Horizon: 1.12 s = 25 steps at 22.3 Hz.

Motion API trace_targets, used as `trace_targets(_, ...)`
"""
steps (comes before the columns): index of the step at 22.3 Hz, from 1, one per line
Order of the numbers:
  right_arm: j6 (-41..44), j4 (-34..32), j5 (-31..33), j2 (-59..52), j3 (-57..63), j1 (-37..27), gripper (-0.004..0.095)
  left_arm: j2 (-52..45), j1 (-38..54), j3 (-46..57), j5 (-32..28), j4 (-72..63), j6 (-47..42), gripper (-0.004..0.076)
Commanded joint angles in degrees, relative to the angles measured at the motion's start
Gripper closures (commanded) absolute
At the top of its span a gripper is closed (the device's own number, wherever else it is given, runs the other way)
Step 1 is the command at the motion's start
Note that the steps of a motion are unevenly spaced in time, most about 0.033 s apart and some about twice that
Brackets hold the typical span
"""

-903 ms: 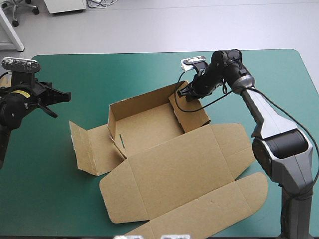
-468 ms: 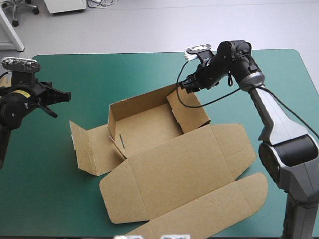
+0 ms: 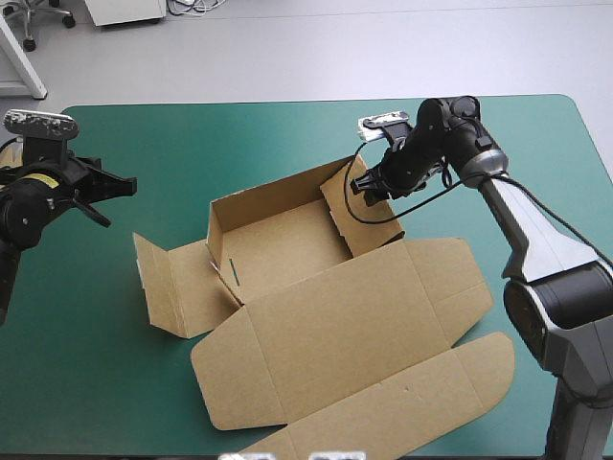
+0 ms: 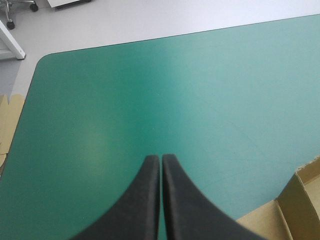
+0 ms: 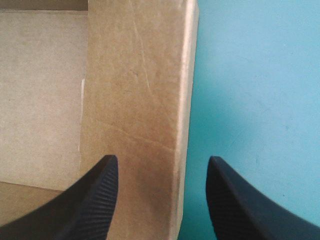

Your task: Fold the box

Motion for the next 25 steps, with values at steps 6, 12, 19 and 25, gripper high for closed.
trace_targets(6,0.43,0.84,0.22,-3.52,-0.04,0.43,0.0403,-1.38,0.13,-1.87,-3.88,-1.09,0.04,0.0720)
trace_targets(12,0.43,0.57,0.22,-2.22,-0.04,0.43,0.0403,-1.38,0.13,-1.87,-3.88,-1.90,0.04,0.0720)
trace_targets(19,0.67,0.56,0.22,0.39,-0.04,0.43,0.0403,-1.38,0.13,-1.87,-3.45,-1.90,0.04,0.0720)
trace_targets(25,0.43,1.52,0.22,2.05,-0.04,0.43,0.0402,-1.38,0.13,-1.87,-3.22,-1.90,0.04,0.0720)
